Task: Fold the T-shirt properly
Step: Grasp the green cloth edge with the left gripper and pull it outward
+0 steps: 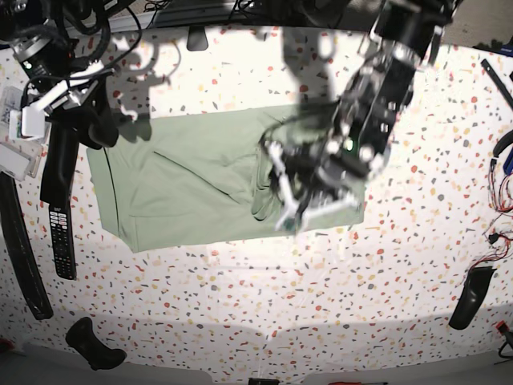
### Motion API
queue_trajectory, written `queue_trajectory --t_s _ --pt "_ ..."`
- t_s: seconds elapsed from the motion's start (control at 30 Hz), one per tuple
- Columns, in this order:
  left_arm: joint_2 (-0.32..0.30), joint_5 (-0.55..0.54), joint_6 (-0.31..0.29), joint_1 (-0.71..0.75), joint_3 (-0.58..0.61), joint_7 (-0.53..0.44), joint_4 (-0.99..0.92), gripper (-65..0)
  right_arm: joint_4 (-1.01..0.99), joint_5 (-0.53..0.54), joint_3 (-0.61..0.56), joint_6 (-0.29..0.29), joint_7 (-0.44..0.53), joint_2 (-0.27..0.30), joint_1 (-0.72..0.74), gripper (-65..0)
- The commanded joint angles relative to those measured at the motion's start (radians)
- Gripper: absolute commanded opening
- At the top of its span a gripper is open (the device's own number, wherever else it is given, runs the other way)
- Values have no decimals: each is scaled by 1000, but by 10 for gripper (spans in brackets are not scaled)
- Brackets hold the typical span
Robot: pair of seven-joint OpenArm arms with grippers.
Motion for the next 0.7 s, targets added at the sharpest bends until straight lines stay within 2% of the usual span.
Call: queue_trajectory --t_s 0.0,0.07,0.17,0.3,0.47,0.67 --pt "-3 -3 1 -4 -3 -55 20 -431 13 19 4 10 24 11 0 -525" --pt "-30 -3 7 34 -3 -100 20 -431 13 19 4 10 24 11 3 -525" --pt "-67 -3 84 77 -3 -124 16 -431 13 19 4 10 27 11 3 -525" --pt "-97 35 88 111 -5 -160 14 -431 13 19 4 10 27 11 3 -525" --pt "-99 48 88 111 -5 -188 -12 -431 13 19 4 10 27 11 3 -525" --pt "-99 49 88 82 -5 -214 -217 -431 13 19 4 9 27 11 3 -525"
